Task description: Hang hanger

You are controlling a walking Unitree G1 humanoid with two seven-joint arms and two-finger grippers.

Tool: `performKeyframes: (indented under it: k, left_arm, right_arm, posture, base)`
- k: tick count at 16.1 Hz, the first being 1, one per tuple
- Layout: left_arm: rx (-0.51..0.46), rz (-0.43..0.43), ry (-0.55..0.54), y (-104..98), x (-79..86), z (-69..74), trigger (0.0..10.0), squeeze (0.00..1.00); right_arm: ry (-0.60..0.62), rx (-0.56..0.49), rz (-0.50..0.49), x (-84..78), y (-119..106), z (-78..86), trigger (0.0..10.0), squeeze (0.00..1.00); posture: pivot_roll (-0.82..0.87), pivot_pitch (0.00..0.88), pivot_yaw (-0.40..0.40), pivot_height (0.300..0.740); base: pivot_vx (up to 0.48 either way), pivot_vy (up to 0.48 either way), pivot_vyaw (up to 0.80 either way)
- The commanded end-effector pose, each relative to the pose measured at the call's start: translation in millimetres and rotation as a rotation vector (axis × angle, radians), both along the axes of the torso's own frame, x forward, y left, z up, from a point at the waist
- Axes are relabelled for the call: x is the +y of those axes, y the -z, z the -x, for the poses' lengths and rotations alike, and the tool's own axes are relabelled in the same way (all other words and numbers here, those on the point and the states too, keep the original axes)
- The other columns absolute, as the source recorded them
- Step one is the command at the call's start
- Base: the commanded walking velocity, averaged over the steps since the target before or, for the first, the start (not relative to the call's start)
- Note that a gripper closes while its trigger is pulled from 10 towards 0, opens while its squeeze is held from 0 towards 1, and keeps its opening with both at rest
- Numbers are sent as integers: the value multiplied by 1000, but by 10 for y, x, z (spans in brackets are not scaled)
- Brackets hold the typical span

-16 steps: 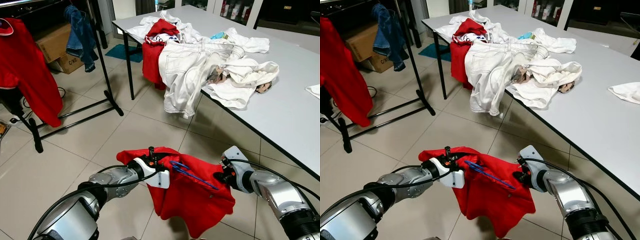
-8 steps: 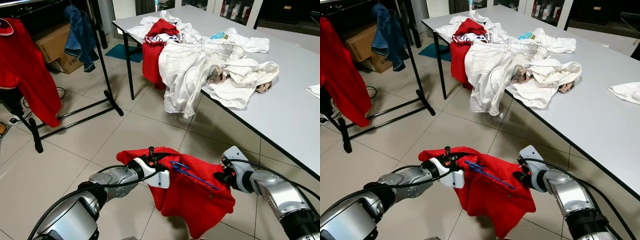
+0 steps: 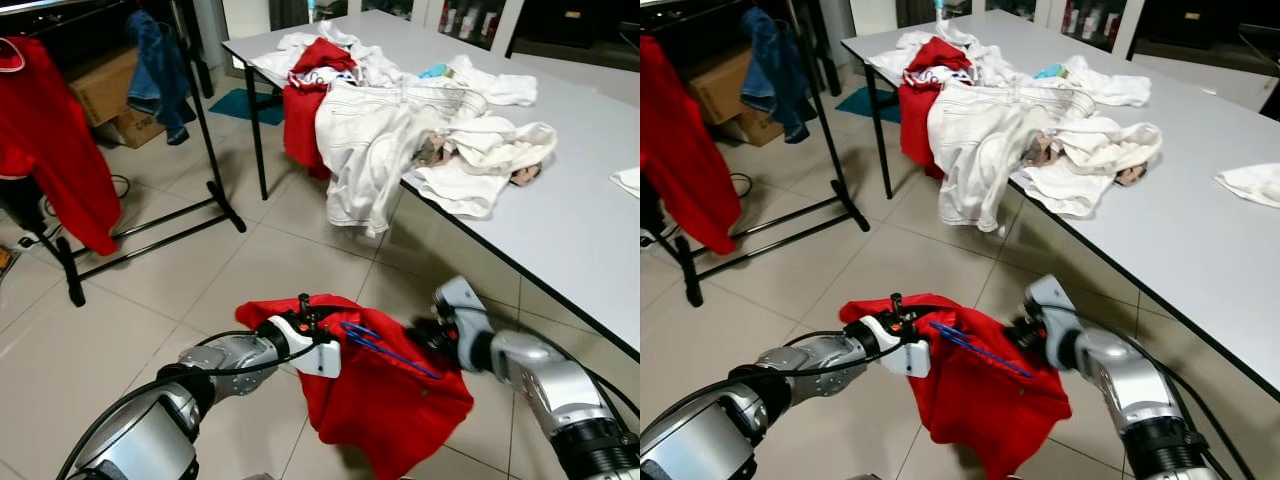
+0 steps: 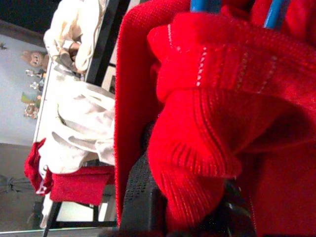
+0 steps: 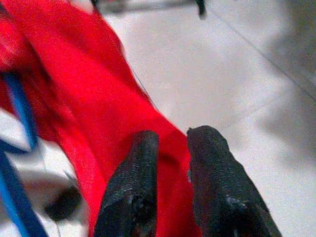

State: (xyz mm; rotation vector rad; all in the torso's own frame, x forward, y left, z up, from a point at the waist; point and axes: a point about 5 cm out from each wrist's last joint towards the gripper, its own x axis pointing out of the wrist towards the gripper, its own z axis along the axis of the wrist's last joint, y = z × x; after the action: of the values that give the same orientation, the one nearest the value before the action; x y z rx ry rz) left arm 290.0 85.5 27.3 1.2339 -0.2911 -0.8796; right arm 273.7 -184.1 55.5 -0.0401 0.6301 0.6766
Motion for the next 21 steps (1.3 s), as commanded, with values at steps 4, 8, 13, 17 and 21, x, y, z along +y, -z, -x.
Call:
performKeyframes:
  k: [4,8,13,17,21]
  left_arm:
    - [-38,21,15,-90,-22,-55,10000,0]
    - [9,90,-51,-76,14,-47,10000,0]
    - [131,203,-154,59,102,80,10000,0]
    - [184,266,-189,84,128,123,10000,0]
    - [195,276,-208,106,175,145,10000,0]
  right_arm:
    - [-21,-6,-22,-13,-56,0,0,0]
    - [200,-165,81,-174,-115,-173,10000,0]
    - [566,-439,-86,-405,-409,-218,10000,0]
    - [785,-632,-210,-608,-594,-114,10000,0]
    - [894,-741,-193,-784,-675,55,10000,0]
  posture:
    - [-138,0,29,740]
    - [-144,0,33,740]
    - [-153,0,40,740]
    - [-158,0,45,740]
    - [-161,0,39,740]
  base:
    - [0,0,0]
    - [0,0,0]
    - [0,0,0]
    - [0,0,0]
    - [0,0,0]
